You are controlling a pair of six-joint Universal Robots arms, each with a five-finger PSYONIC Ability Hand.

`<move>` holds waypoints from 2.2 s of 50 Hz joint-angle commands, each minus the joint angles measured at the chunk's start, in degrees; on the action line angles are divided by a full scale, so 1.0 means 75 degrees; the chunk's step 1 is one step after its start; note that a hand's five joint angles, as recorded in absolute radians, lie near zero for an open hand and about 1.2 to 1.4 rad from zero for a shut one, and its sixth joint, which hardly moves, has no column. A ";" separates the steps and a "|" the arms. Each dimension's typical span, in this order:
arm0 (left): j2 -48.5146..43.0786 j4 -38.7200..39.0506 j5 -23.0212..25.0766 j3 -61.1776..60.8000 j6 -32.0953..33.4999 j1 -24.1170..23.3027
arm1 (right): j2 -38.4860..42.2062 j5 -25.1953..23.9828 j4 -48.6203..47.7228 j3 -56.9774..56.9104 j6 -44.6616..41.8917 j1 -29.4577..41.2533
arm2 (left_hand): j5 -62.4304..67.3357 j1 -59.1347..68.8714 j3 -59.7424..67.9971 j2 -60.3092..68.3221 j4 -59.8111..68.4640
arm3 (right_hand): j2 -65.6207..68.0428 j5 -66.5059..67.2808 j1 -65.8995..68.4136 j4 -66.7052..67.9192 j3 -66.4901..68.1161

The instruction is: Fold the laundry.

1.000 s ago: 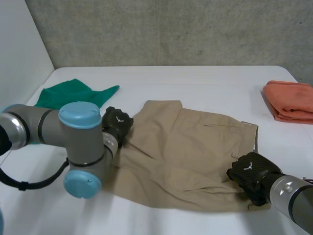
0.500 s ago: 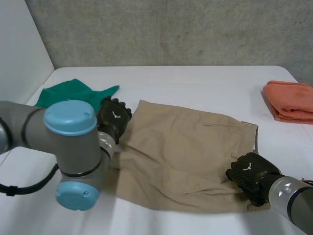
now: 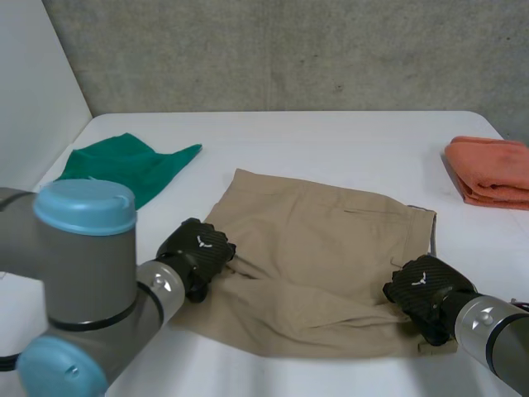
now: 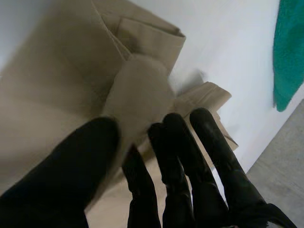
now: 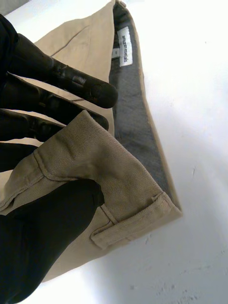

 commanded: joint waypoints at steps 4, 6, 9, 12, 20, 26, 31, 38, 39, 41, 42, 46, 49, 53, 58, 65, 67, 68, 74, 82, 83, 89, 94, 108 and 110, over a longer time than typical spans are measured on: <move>-0.0744 0.1700 -0.0067 0.1370 -0.0225 0.0036 | 0.0085 0.0059 -0.0369 -0.0907 0.0576 0.0015 | 0.2370 0.1857 0.2372 0.2243 0.2317 | 0.1700 0.1693 0.3385 0.1578 0.1615; -0.1188 0.2274 -0.0148 0.1862 -0.0202 0.0071 | 0.0249 0.0071 -0.0556 -0.1236 0.0729 0.0027 | 0.2370 0.1857 0.2372 0.2243 0.2317 | 0.1700 0.1693 0.3385 0.1578 0.1615; -0.1750 0.2894 -0.0359 0.2598 -0.0132 0.0060 | 0.0928 0.0152 -0.0955 -0.1927 0.0893 0.0038 | 0.2370 0.1857 0.2372 0.2243 0.2317 | 0.1700 0.1693 0.3385 0.1578 0.1615; -0.2405 0.3340 -0.0313 0.3232 0.0020 0.0083 | 0.1620 0.0386 -0.1295 -0.2747 0.0905 0.0109 | 0.2370 0.1857 0.2372 0.2243 0.2317 | 0.1700 0.1693 0.3385 0.1578 0.1615; -0.4341 0.3963 -0.0325 0.5319 0.0302 0.0118 | 0.3588 0.1230 -0.2104 -0.5032 0.0824 0.0132 | 0.2370 0.1857 0.2372 0.2243 0.2317 | 0.1700 0.1693 0.3385 0.1578 0.1615; -0.5384 0.4127 -0.0173 0.6385 0.0325 0.0141 | 0.5147 0.1757 -0.2128 -0.6755 0.0800 0.0144 | 0.2370 0.1857 0.2372 0.2243 0.2317 | 0.1700 0.1693 0.3385 0.1578 0.1615; -0.5924 0.4513 0.0027 0.6960 0.0325 0.0130 | 0.5769 0.2471 -0.2128 -0.7436 0.0811 0.0167 | -0.5885 -0.6398 -0.5882 -0.6012 -0.5938 | -0.5539 -0.5546 -0.3853 -0.5661 -0.5624; -0.5328 0.4572 -0.0125 0.6365 0.0243 0.0059 | 0.4729 0.2977 -0.2420 -0.6817 0.1162 0.0331 | -0.6964 -0.7477 -0.6961 -0.7090 -0.7017 | -0.7634 -0.7641 -0.5948 -0.7756 -0.7718; -0.5164 0.4596 -0.0149 0.6155 0.0220 0.0059 | 0.4263 0.2930 -0.2548 -0.6421 0.1442 0.0320 | -0.6964 -0.7477 -0.6961 -0.7090 -0.7017 | -0.7634 -0.7641 -0.5948 -0.7756 -0.7718; -0.4592 0.4631 -0.0172 0.5419 0.0150 0.0083 | 0.3769 0.2883 -0.2573 -0.6033 0.1748 0.0320 | -0.6964 -0.7477 -0.6961 -0.7090 -0.7017 | -0.7634 -0.7641 -0.5948 -0.7756 -0.7718; -0.4403 0.4642 -0.0172 0.5147 0.0126 0.0094 | 0.3522 0.2848 -0.2573 -0.5810 0.1888 0.0308 | -0.6964 -0.7477 -0.6961 -0.7090 -0.7017 | -0.7634 -0.7641 -0.5948 -0.7756 -0.7718; -0.3383 0.4608 -0.0219 0.3928 -0.0049 0.0083 | 0.2501 0.2357 -0.2398 -0.4662 0.2381 0.0331 | -0.6964 -0.7477 -0.6961 -0.7090 -0.7017 | -0.7634 -0.7641 -0.5948 -0.7756 -0.7718; -0.2739 0.4537 -0.0289 0.2921 -0.0307 0.0059 | 0.2137 0.1678 -0.1918 -0.3783 0.2569 0.0238 | -0.6964 -0.7477 -0.6961 -0.7090 -0.7017 | -0.7634 -0.7641 -0.5948 -0.7756 -0.7718; -0.2059 0.4514 -0.0325 0.1913 -0.0728 0.0036 | 0.2020 0.1103 -0.1495 -0.2868 0.2955 -0.0230 | -0.6958 -0.7471 -0.6955 -0.7084 -0.7010 | -0.7634 -0.7641 -0.5948 -0.7756 -0.7718; -0.1484 0.4514 -0.0301 0.1021 -0.1221 0.0024 | 0.2032 0.0786 -0.1576 -0.2211 0.3389 -0.0512 | -0.6935 -0.7448 -0.6932 -0.7062 -0.6988 | -0.6974 -0.6981 -0.5289 -0.7096 -0.7059; -0.1354 0.4514 -0.0289 0.0645 -0.1374 0.0012 | 0.2698 0.0727 -0.2256 -0.2210 0.3401 -0.0536 | -0.6890 -0.7403 -0.6888 -0.7017 -0.6943 | -0.2810 -0.2817 -0.1125 -0.2932 -0.2895; -0.1354 0.4514 -0.0289 0.0633 -0.1362 0.0012 | 0.2922 0.0855 -0.2303 -0.2350 0.3366 -0.0536 | -0.6890 -0.7403 -0.6888 -0.7017 -0.6943 | 0.1678 0.1671 0.3363 0.1556 0.1593; -0.1354 0.4514 -0.0301 0.0633 -0.1362 0.0024 | 0.2922 0.0879 -0.2303 -0.2386 0.3366 -0.0559 | -0.6890 -0.7403 -0.6888 -0.7017 -0.6943 | 0.1700 0.1692 0.3385 0.1577 0.1615; -0.1132 0.4374 -0.0313 0.0563 -0.1350 0.0036 | 0.2455 0.0914 -0.2327 -0.2047 0.2759 -0.0840 | -0.6868 -0.7381 -0.6865 -0.6994 -0.6921 | 0.1700 0.1693 0.3385 0.1578 0.1615; -0.0429 0.4151 -0.0301 0.0095 -0.1397 0.0164 | 0.1258 0.1031 -0.1999 -0.1671 -0.0322 -0.2000 | -0.6890 -0.7403 -0.6888 -0.7017 -0.6943 | 0.1700 0.1693 0.3385 0.1578 0.1615; -0.0382 0.4127 -0.0301 0.0047 -0.1397 0.0200 | 0.1258 0.1055 -0.1964 -0.1729 -0.0569 -0.2024 | -0.6890 -0.7403 -0.6888 -0.7017 -0.6943 | 0.1700 0.1693 0.3385 0.1578 0.1615; -0.0100 0.4092 -0.0313 -0.0246 -0.1409 0.0340 | 0.1270 0.1102 -0.2034 -0.2455 -0.1474 -0.1206 | -0.6913 -0.7426 -0.6910 -0.7039 -0.6965 | 0.1700 0.1693 0.3385 0.1578 0.1615; 0.0075 0.4092 -0.0313 -0.0340 -0.1409 0.0434 | 0.1433 0.0997 -0.2045 -0.3170 -0.1228 0.0118 | -0.6935 -0.7448 -0.6932 -0.7062 -0.6988 | 0.1700 0.1693 0.3385 0.1578 0.1615; 0.0146 0.4139 -0.0313 -0.0047 -0.1409 0.0528 | 0.3015 -0.0667 -0.1975 -0.3851 -0.0714 0.3319 | -0.6935 -0.7448 -0.6932 -0.7062 -0.6988 | -0.2793 -0.2800 -0.1108 -0.2915 -0.2878; 0.0088 0.4139 -0.0336 0.0187 -0.1421 0.0505 | 0.3016 -0.0668 -0.1963 -0.3897 -0.0362 0.3296 | -0.6935 -0.7448 -0.6932 -0.7062 -0.6988 | -0.6057 -0.6064 -0.4372 -0.6179 -0.6142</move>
